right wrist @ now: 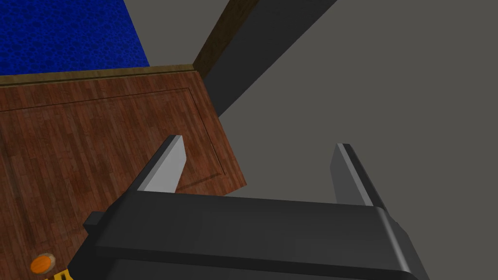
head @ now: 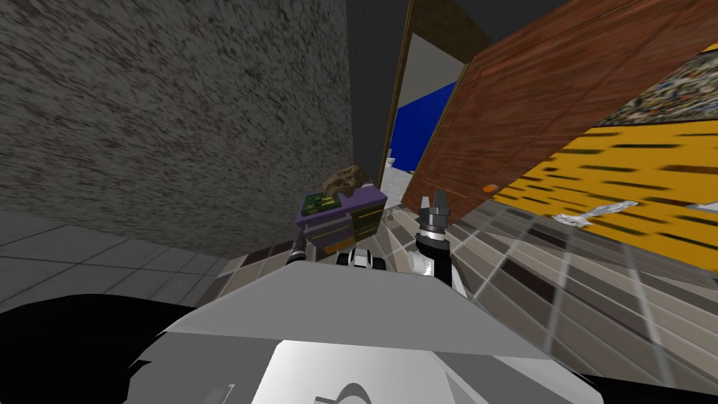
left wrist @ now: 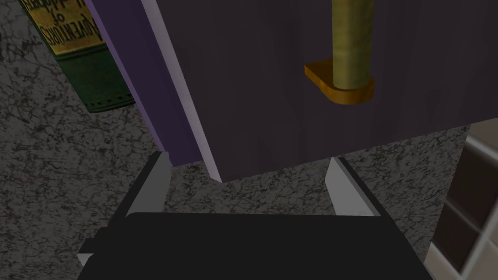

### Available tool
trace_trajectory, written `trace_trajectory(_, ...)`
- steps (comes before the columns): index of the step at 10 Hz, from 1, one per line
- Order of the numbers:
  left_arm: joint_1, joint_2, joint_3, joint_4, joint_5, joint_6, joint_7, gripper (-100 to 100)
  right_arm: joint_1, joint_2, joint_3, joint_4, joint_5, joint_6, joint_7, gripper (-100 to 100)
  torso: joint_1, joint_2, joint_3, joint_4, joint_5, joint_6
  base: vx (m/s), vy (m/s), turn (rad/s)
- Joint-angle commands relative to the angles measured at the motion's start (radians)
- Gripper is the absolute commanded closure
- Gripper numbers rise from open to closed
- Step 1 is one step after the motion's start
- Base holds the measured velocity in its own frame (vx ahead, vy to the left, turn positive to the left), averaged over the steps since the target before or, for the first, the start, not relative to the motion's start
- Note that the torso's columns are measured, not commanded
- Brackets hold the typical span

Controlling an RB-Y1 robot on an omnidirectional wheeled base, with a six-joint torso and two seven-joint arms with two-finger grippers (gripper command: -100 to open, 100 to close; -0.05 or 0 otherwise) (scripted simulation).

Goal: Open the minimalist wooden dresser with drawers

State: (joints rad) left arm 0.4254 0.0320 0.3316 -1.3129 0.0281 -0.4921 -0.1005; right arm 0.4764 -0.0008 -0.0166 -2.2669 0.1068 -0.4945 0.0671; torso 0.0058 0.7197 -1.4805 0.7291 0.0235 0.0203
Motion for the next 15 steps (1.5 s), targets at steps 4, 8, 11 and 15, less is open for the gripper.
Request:
trace_trajectory(4, -0.011, -0.033, -0.025, 0.03, -0.003, 0.014, 0.005, -100, 0.0, 0.0, 0.0, 0.0, 0.0, 0.0, 0.0, 0, -0.003, -0.002, -0.001, -0.001, 0.0, 0.0, 0.0, 0.002, -0.003)
trace_trajectory(8, -0.011, -0.033, -0.025, 0.03, -0.003, 0.014, 0.005, -100, 0.0, 0.0, 0.0, 0.0, 0.0, 0.0, 0.0, 0, -0.005, -0.002, -0.001, 0.0, 0.0, 0.001, 0.0, 0.0, -0.001)
trace_trajectory(11, -0.002, 0.068, 0.004, 0.017, 0.003, -0.002, 0.005, -100, 0.0, 0.0, 0.0, 0.0, 0.0, 0.0, 0.0, 0, -0.005, 0.013, 0.002, 0.007, -0.019, -0.017, -0.001, -0.011, -0.005)
trace_trajectory(15, 0.001, 0.085, 0.0, -0.002, 0.002, 0.053, 0.01, -100, 0.0, 0.0, 0.0, 0.0, 0.0, 0.0, 0.0, 0, -0.008, 0.019, 0.005, 0.009, -0.024, -0.02, 0.009, -0.037, -0.011)
